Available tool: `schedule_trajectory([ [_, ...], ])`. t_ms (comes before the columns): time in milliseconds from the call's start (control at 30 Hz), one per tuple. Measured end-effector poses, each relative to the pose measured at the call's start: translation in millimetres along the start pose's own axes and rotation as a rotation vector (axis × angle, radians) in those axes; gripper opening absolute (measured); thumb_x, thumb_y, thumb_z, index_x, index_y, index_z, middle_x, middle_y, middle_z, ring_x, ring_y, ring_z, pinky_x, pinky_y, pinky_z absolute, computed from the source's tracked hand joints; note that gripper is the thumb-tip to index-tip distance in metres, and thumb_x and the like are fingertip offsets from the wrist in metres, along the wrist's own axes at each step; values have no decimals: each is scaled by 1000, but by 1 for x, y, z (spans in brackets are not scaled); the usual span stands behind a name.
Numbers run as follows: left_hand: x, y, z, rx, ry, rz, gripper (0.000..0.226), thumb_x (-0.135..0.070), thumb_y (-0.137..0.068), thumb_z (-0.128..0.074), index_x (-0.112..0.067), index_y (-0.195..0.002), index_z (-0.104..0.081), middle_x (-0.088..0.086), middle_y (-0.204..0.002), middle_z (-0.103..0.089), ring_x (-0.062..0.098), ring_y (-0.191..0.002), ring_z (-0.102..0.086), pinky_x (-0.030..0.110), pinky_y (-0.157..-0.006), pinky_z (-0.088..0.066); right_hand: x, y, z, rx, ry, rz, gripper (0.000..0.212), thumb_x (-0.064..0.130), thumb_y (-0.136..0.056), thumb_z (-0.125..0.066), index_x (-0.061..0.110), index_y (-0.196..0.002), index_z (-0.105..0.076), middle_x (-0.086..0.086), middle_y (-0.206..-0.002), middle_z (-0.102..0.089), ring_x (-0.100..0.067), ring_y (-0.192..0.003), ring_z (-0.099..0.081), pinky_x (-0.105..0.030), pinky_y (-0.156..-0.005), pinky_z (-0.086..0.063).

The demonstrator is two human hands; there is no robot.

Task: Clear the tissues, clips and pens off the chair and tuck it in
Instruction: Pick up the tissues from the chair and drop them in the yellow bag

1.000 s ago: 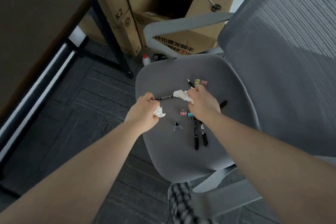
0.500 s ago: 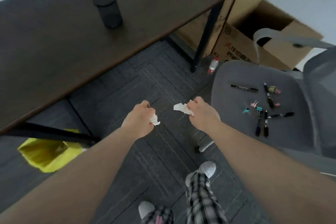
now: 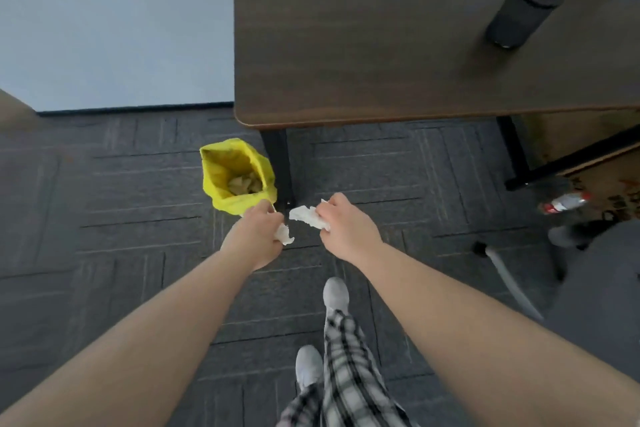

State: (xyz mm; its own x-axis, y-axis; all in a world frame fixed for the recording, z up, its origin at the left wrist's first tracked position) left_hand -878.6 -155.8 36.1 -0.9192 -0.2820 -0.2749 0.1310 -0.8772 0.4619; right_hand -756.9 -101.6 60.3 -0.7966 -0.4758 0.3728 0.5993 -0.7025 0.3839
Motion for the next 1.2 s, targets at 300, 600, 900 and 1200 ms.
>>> schedule_trajectory([
  [300,142,-34,18,-7,170,237,34,-17,-83,-59,-11,-116,-59,9,-123,-45,31,-110,-49,40,-84,-48,80,-127,-45,153,27,92,23,17,-93,-53,11,-115,-53,-11,-118,-46,-33,-91,-58,-37,-63,-44],
  [600,241,-122,20,-18,284,348,28,-20,-83,-60,-7,-108,-62,12,-115,-48,31,-106,-51,39,-79,-49,92,-241,-92,245,28,-49,26,15,-93,-52,13,-119,-53,-9,-119,-45,-31,-87,-54,-37,-63,-42],
  [900,311,-216,-29,125,283,229,28,-20,-84,-58,-8,-110,-59,9,-118,-45,30,-107,-50,36,-74,-45,91,-322,-172,232,-50,-288,30,19,-93,-54,16,-122,-53,-7,-118,-47,-29,-88,-58,-39,-67,-52],
  [1200,340,-279,-70,202,133,176,17,-15,-88,-51,-11,-104,-56,8,-114,-44,29,-107,-46,38,-65,-41,75,-382,-230,198,-117,-451,28,20,-93,-55,16,-120,-54,-9,-119,-46,-29,-90,-58,-36,-65,-47],
])
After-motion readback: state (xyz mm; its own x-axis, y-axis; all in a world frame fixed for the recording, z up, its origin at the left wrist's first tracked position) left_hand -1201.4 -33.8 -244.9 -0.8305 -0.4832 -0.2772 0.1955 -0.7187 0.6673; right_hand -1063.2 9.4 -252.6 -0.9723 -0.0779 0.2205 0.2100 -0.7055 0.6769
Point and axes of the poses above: each hand's wrist, its own y-axis away from the middle knuckle, its own z-axis out of the back of the hand, x = y × z, the point moved 10 cm from there along -y, towards the middle knuckle
